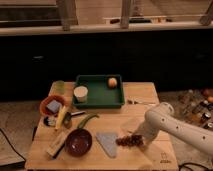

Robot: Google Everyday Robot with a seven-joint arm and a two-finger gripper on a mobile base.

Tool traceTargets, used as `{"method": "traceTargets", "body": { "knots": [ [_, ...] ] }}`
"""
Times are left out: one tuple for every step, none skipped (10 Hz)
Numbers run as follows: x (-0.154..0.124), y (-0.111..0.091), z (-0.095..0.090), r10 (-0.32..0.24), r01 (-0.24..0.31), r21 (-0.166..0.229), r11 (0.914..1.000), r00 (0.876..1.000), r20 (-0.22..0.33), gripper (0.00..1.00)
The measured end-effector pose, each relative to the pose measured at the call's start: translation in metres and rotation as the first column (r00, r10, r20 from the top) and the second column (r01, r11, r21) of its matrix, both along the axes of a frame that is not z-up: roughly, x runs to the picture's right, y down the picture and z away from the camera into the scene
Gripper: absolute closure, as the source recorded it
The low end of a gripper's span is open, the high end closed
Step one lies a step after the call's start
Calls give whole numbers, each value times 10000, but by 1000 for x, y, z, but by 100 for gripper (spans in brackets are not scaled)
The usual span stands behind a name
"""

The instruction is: Place grapes in purple bowl

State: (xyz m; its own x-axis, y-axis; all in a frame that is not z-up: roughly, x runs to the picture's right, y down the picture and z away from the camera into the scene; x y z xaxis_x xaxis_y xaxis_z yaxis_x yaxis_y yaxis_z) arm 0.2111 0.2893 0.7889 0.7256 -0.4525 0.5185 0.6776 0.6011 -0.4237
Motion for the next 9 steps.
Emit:
{"method": "traceTargets", "body": {
  "knots": [
    [1,0,1,63,-63,7,10000,10000,-35,72],
    [1,1,1,111,-111,7,9999,9999,-63,82],
    [1,1,2,140,-140,12,9999,9999,-77,91],
    [0,0,3,176,-176,17,9998,9998,-88,98],
    [1,0,3,217,-217,14,9998,9997,-123,100],
    [2,0,3,257,-257,11,9997,9995,-155,100],
    [3,-1,3,287,-286,7,9996,9994,-186,100],
    [3,-2,4,298,-298,6,9996,9994,-195,100],
    [3,-5,2,265,-266,-8,9996,9995,-191,100]
  ]
}}
